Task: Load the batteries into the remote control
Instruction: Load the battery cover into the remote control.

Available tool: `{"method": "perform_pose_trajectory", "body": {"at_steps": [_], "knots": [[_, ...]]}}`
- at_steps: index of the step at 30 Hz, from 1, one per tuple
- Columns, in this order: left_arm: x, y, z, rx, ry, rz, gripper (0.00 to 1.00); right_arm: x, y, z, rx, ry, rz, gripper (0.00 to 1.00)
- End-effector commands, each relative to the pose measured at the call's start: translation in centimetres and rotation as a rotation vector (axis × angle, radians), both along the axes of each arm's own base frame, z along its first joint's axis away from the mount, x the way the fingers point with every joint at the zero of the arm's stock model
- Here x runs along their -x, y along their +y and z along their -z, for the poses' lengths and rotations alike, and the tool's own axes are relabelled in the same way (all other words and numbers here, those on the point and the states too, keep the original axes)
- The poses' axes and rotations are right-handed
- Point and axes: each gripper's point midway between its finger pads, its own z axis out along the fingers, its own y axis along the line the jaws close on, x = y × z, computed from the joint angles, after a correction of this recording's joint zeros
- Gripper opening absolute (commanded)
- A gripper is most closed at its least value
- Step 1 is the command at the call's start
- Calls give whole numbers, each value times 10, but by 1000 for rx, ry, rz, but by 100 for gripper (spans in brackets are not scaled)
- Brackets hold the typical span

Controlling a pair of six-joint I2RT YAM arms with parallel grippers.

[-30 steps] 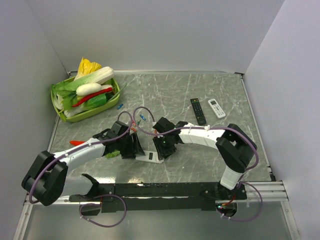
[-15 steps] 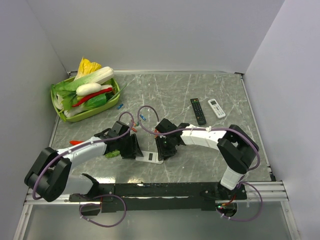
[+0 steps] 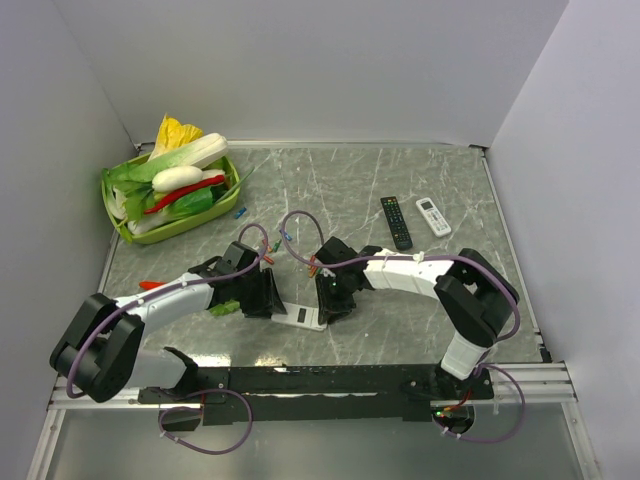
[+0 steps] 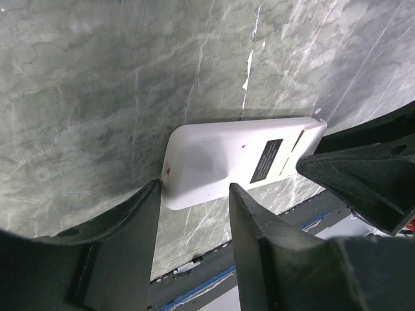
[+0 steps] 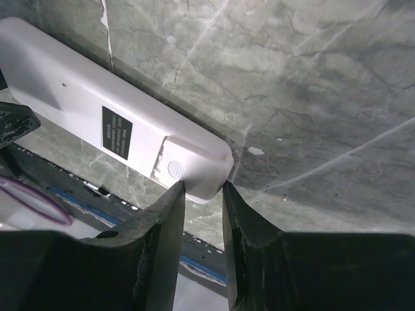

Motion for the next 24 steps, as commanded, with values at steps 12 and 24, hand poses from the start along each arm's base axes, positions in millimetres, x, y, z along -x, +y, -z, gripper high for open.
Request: {"method": "perform_pose_trajectory", "body": {"at_steps": [12, 24], "knots": [[4, -25, -29, 147, -14, 61, 59, 11, 5, -19, -40, 2, -36, 23], [-22, 4, -39, 74, -119, -65, 73, -10, -9, -54, 11, -185, -139, 53]]}}
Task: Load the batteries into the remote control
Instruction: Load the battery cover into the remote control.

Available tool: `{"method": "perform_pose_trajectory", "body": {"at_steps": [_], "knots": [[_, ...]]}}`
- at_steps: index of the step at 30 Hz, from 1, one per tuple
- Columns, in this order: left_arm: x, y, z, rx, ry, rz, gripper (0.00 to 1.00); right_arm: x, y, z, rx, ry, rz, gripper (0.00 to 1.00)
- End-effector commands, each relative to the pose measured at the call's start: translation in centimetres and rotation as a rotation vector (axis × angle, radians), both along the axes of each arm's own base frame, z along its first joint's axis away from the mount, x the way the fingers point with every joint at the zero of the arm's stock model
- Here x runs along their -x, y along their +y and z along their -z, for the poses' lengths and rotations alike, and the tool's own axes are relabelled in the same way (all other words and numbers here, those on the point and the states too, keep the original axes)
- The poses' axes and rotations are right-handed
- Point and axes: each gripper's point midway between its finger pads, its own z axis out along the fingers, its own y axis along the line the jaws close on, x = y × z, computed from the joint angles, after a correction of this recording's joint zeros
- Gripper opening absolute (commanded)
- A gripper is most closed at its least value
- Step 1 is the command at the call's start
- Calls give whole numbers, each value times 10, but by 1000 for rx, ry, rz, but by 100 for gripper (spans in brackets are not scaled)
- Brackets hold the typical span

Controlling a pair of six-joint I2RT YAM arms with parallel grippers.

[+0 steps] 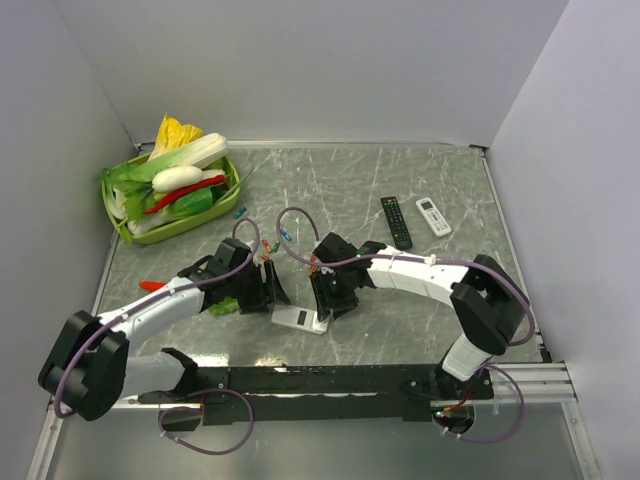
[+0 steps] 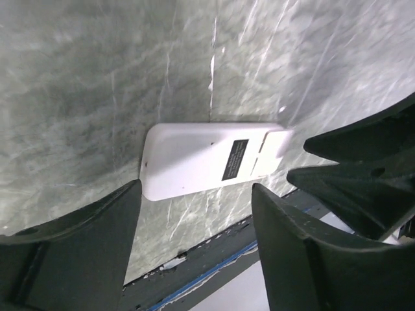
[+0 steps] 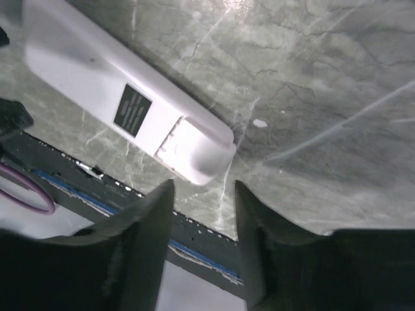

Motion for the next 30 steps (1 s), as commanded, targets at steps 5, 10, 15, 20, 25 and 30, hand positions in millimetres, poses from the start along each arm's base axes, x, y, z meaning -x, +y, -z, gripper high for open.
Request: {"method": "perform_pose_trajectory", "body": {"at_steps": [5, 10, 15, 20, 25, 30], "knots": [[-23, 17, -26, 11, -111, -111, 80, -10, -1, -41, -62, -247, -267, 73], [-35, 35, -38, -7, -174, -202, 85, -7, 0, -48, -22, -445, -535, 89], [-47, 59, -61, -45, -279, -334, 89, -3, 5, -32, 60, -524, -719, 91], [-49, 77, -81, -46, -355, -443, 90, -7, 13, -23, 111, -588, -817, 91], [-48, 92, -96, -53, -411, -521, 91, -6, 18, -12, 149, -574, -902, 91], [-48, 103, -110, -54, -468, -573, 92, -3, 24, -6, 159, -568, -925, 91]]}}
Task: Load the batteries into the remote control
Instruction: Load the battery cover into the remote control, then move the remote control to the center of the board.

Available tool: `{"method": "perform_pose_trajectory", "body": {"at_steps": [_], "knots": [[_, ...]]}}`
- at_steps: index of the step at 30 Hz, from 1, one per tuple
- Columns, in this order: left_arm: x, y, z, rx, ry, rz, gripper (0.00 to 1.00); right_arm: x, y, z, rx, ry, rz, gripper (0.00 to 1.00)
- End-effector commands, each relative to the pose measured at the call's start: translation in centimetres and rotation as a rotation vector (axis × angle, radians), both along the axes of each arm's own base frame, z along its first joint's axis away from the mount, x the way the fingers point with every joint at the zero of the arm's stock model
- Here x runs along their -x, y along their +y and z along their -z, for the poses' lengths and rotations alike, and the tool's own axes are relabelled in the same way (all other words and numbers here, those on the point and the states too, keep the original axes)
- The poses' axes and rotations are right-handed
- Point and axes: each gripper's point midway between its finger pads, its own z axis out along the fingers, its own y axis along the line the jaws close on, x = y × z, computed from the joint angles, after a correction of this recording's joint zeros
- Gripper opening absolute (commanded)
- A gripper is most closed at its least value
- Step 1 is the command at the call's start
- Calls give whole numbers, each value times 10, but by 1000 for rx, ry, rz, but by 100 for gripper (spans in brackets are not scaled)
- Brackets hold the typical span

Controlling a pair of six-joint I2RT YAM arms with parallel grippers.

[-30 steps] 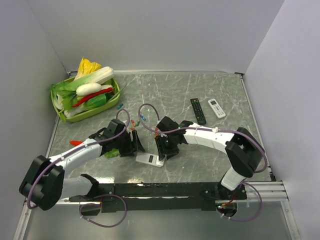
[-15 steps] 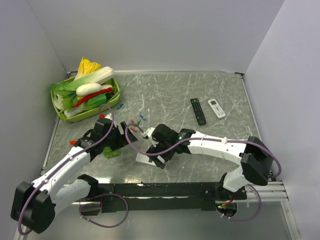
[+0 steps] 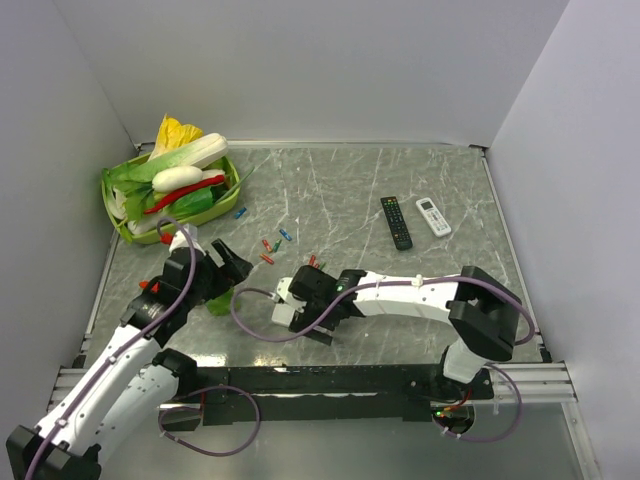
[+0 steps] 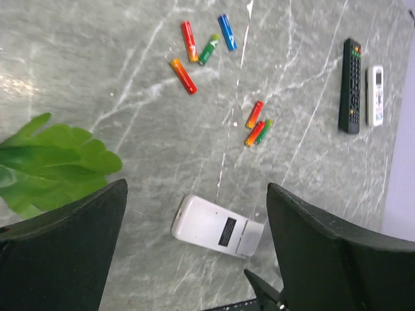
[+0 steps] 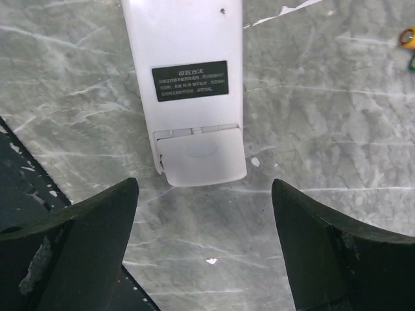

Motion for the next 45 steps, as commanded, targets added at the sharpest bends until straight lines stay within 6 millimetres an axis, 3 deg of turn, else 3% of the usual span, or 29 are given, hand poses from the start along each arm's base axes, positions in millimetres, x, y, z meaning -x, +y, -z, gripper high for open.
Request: {"method": "perform_pose_trajectory", "body": {"at_steps": [1, 7, 19, 29, 36, 45], "knots": [[-5, 15, -16, -8, -49, -84, 92, -7, 19, -9, -13, -52, -55, 91], [-6, 12, -14, -3, -38, -76, 92, 2, 26, -2, 5, -41, -78, 91], [-6, 7, -10, 3, -22, -56, 93, -2, 13, 13, 126, -85, -6, 89], [-7, 2, -7, 13, -8, -40, 93, 11, 12, 15, 153, -74, 23, 73], [-7, 0, -6, 22, -4, -36, 93, 11, 8, 20, 168, -79, 34, 68], [-5, 1, -6, 26, -3, -41, 93, 4, 19, 22, 164, -83, 12, 64]]}}
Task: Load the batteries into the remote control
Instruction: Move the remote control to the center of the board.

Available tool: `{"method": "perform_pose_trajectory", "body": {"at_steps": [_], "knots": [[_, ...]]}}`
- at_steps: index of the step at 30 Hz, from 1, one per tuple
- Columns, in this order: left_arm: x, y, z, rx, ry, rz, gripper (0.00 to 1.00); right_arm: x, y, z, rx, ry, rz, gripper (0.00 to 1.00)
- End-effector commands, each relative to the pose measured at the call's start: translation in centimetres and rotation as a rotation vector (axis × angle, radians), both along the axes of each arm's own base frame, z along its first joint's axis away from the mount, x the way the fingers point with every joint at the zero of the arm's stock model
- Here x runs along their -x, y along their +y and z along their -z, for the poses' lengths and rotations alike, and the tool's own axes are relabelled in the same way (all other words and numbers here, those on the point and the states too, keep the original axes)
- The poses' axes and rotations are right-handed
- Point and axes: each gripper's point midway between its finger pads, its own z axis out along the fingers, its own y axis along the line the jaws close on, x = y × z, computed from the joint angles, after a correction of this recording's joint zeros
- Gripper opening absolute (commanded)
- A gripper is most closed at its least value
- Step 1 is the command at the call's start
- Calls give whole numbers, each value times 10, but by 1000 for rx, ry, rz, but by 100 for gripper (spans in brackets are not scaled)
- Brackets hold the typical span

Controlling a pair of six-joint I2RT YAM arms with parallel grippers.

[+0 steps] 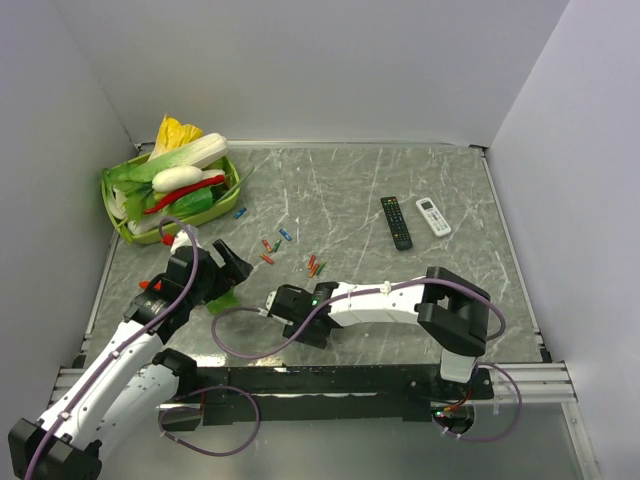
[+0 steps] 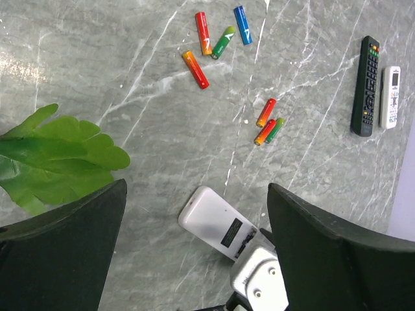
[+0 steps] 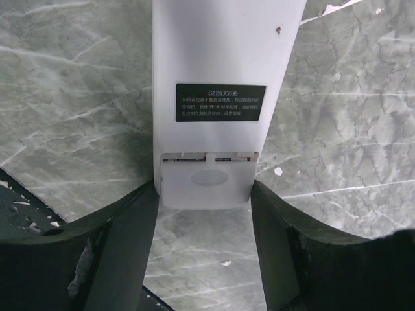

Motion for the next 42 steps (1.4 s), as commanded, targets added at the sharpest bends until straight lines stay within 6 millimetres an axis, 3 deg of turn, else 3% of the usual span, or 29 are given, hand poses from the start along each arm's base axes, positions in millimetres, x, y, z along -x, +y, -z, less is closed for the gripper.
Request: {"method": "perform_pose_trajectory", "body": {"at_steps": [1, 3, 9, 17, 25, 31, 42], "knots": [[-5, -3, -15, 34, -41, -6, 93, -8, 14, -1, -4, -18, -3, 65], [-4, -1, -15, 29, -41, -8, 93, -4, 16, -1, -15, 3, -4, 71], [-4, -1, -14, 32, -43, -11, 93, 2, 17, -2, -39, 30, 18, 72], [-5, -2, -12, 23, -34, -1, 93, -7, 21, 2, -51, 40, 34, 71], [-5, -2, -11, 19, -34, 0, 93, -34, 17, 2, -25, 13, -25, 65], [-5, -1, -11, 17, -37, 1, 93, -61, 14, 1, -23, 9, -79, 52], [-4, -2, -6, 12, -23, 9, 93, -115, 18, 2, -3, -2, -203, 52]]}}
